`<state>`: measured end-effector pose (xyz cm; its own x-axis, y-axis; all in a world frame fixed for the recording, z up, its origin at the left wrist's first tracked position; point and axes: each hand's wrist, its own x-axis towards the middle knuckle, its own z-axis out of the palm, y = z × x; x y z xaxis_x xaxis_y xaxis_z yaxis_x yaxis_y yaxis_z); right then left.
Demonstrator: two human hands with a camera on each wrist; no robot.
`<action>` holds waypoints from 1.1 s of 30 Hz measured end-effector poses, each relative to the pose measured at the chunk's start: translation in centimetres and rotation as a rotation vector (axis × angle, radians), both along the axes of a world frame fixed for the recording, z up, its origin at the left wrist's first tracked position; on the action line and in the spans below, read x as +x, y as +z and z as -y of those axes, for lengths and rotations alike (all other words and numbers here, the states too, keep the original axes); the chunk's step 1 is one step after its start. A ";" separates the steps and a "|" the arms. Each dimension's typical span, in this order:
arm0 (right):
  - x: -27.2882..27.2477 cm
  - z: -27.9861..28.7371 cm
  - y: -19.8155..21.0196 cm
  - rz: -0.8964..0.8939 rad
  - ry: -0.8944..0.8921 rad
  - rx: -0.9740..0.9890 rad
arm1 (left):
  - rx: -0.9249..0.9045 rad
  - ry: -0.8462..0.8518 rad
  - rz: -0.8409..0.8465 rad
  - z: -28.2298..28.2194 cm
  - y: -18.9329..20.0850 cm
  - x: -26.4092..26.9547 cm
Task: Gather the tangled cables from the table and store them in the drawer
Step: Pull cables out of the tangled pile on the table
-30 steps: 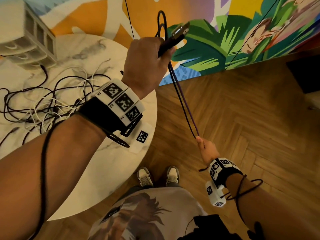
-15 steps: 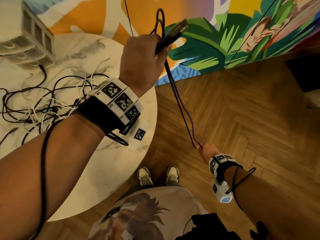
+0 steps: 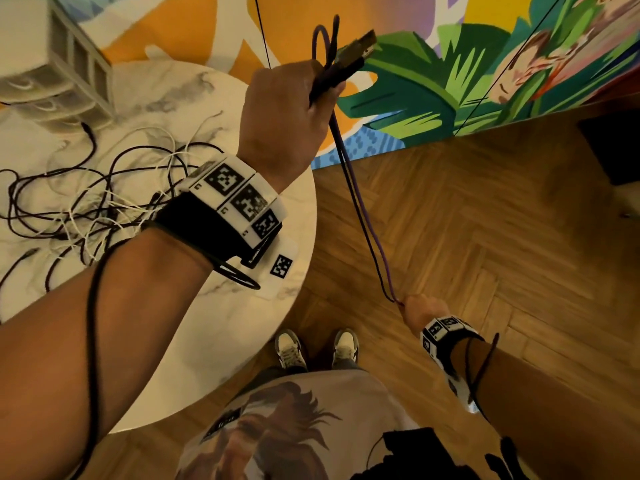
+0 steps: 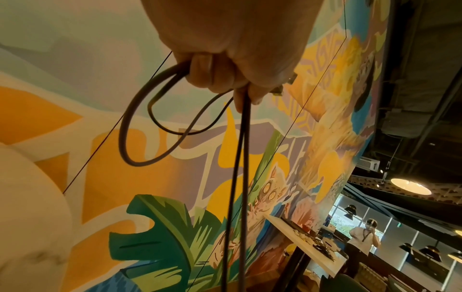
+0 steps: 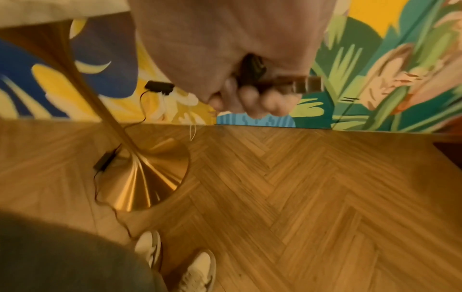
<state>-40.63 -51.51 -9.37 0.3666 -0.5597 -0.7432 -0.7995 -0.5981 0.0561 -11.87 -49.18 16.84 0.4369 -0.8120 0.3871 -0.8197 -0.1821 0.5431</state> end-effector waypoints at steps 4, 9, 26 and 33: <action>0.1 1.0 -0.6 0.030 -0.125 0.068 | 0.018 -0.077 -0.045 0.0 -0.2 -1.4; 4.6 3.3 1.6 0.542 -0.295 0.111 | 0.179 -0.111 -0.113 -0.1 -2.9 -4.0; 6.1 4.0 3.9 0.739 -0.767 -0.013 | 0.058 0.040 -0.289 -1.9 -0.4 0.2; 5.4 3.3 4.0 0.584 -0.536 0.211 | 0.141 -0.233 -0.755 -1.4 -2.3 -4.7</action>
